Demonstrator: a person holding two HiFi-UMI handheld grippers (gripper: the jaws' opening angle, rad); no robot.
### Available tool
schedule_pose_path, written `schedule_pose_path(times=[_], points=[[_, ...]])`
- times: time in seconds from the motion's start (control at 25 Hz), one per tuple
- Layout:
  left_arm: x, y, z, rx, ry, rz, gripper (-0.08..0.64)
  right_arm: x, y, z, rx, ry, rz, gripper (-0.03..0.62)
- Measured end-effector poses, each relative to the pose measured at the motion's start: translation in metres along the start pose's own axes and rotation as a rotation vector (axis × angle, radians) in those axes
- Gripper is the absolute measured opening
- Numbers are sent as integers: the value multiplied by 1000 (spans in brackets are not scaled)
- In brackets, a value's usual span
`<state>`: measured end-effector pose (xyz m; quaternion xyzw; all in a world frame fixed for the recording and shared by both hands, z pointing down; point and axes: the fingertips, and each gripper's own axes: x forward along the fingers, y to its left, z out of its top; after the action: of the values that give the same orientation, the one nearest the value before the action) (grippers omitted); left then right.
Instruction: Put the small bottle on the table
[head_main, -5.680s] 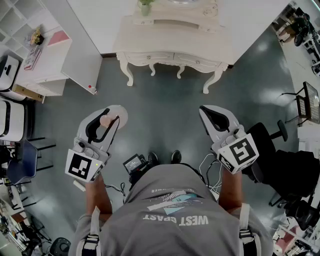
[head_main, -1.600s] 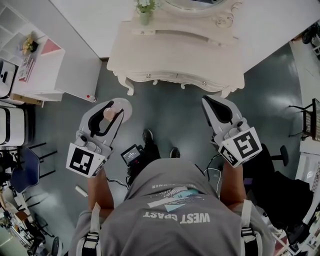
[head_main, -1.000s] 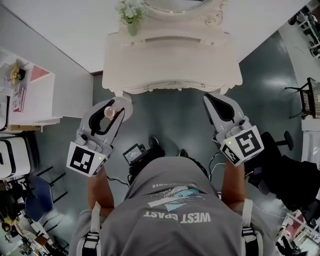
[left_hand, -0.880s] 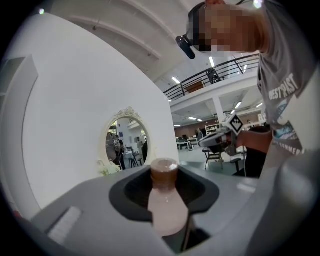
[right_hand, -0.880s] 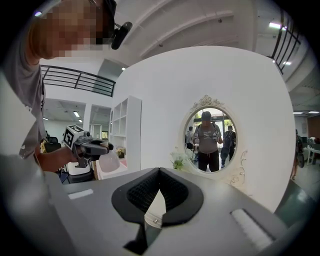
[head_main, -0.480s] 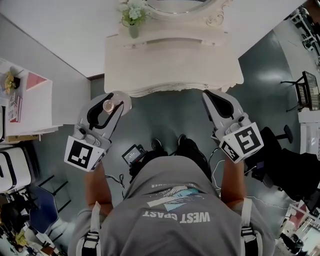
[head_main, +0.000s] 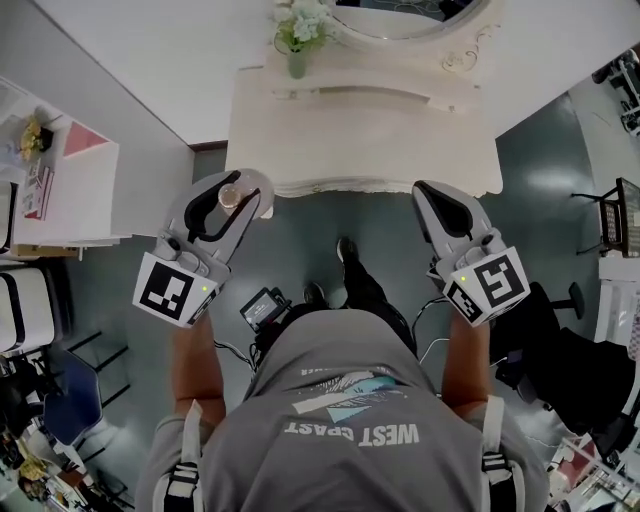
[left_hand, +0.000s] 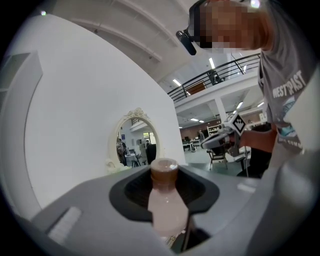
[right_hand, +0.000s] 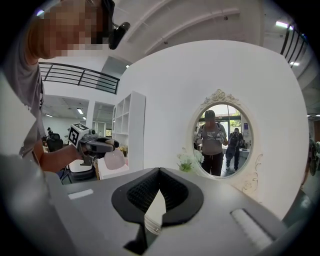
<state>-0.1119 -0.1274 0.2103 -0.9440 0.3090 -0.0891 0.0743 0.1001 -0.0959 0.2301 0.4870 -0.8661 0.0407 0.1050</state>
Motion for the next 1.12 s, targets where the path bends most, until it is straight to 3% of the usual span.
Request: schedule_pose_path(times=[0.64, 1.12], points=[[20, 58, -45, -81, 78, 142, 127, 93, -22, -8, 3, 45, 163, 3], [36, 98, -92, -158, 123, 228, 127, 152, -32, -37, 17, 117, 249, 3]])
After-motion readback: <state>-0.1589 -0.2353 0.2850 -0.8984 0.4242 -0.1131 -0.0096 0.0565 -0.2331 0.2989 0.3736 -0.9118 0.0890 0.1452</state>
